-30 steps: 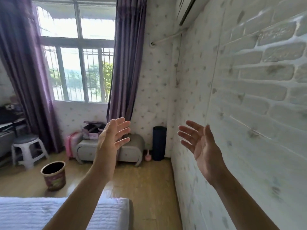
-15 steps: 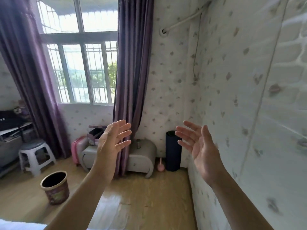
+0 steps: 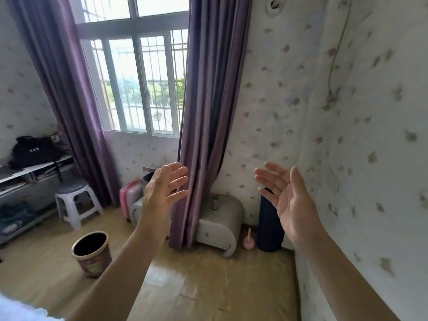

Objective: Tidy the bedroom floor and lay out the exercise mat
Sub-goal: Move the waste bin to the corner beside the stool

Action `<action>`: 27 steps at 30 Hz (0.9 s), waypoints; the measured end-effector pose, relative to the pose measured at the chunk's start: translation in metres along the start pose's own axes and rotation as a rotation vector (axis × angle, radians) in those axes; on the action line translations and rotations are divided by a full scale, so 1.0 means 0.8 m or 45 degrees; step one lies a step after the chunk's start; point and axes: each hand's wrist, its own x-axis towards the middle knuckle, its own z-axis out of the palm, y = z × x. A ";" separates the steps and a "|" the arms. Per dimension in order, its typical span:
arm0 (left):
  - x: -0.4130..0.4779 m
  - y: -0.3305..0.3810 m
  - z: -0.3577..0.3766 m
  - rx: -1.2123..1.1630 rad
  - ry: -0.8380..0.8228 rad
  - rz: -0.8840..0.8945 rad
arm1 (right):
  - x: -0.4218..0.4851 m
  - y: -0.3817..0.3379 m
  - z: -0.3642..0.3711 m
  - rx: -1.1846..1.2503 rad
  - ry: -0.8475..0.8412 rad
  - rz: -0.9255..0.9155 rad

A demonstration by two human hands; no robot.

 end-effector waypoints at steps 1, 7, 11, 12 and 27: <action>0.022 -0.013 -0.001 -0.002 0.015 -0.004 | 0.025 0.014 0.004 0.011 -0.016 0.005; 0.178 -0.090 -0.030 -0.025 0.123 0.028 | 0.200 0.095 0.053 -0.037 -0.121 0.039; 0.267 -0.123 -0.066 0.017 0.261 0.038 | 0.307 0.144 0.090 -0.068 -0.241 0.071; 0.285 -0.128 -0.078 0.033 0.292 0.040 | 0.331 0.156 0.100 -0.050 -0.268 0.077; 0.516 -0.244 -0.242 0.328 0.778 0.008 | 0.632 0.419 0.287 0.222 -0.692 0.379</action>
